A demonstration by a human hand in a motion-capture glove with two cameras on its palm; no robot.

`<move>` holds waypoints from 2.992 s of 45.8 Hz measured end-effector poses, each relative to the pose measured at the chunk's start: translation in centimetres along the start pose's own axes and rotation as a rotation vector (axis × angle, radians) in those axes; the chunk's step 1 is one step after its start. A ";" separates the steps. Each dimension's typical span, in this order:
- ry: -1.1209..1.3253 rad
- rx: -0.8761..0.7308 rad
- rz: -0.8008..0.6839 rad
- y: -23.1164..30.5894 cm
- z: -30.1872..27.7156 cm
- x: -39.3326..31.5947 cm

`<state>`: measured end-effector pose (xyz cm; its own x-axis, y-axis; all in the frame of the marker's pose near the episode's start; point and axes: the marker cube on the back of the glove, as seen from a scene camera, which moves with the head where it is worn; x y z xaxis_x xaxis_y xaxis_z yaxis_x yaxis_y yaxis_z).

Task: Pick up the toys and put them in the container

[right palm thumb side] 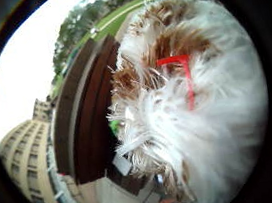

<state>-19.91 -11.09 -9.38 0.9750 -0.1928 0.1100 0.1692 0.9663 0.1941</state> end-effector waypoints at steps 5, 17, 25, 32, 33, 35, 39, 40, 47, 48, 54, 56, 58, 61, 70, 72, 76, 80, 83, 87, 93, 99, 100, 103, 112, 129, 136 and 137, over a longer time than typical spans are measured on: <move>-0.007 -0.021 -0.028 -0.5 1.1 -3.7; 0.040 -0.052 -0.156 -3.5 6.6 -8.6; 0.050 -0.098 -0.123 -2.4 9.0 -11.9; 0.052 -0.219 -0.108 -1.7 11.0 -11.6; 0.034 -0.243 -0.110 -1.6 11.2 -11.5; -0.012 -0.278 -0.113 -1.4 11.5 -11.3; -0.007 -0.272 -0.118 -1.7 11.2 -9.7; 0.011 -0.267 -0.119 -1.8 11.0 -9.1; 0.115 -0.252 -0.109 -1.6 9.3 -4.6; 0.125 -0.248 -0.106 -1.4 8.9 -4.0; 0.153 -0.222 -0.076 -0.4 7.0 0.6; 0.169 -0.201 -0.051 0.0 6.4 2.8; 0.179 -0.190 -0.031 0.5 5.9 4.9; 0.191 -0.180 0.005 1.4 5.2 9.5; 0.212 -0.162 0.109 3.7 4.1 21.6; 0.216 -0.161 0.134 4.4 4.1 23.4; 0.209 -0.177 0.170 5.8 4.6 27.6; 0.211 -0.175 0.192 6.5 5.6 30.6; 0.218 -0.185 0.195 7.3 6.6 32.8; 0.231 -0.243 0.272 8.8 7.9 34.9; 0.219 -0.218 0.233 9.9 10.7 37.9; 0.193 -0.254 0.362 11.5 13.8 40.0; 0.188 -0.254 0.352 11.7 14.4 40.4; 0.167 -0.281 0.273 12.4 16.0 41.7; 0.163 -0.235 0.347 14.3 22.2 43.2; 0.150 -0.453 0.365 17.1 28.3 43.6; 0.102 -0.435 0.409 18.2 30.0 43.6; 0.097 -0.421 0.413 18.4 30.1 43.5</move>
<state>21.34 -6.80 28.33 0.9776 0.2105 0.0003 -0.2036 0.9462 -0.2514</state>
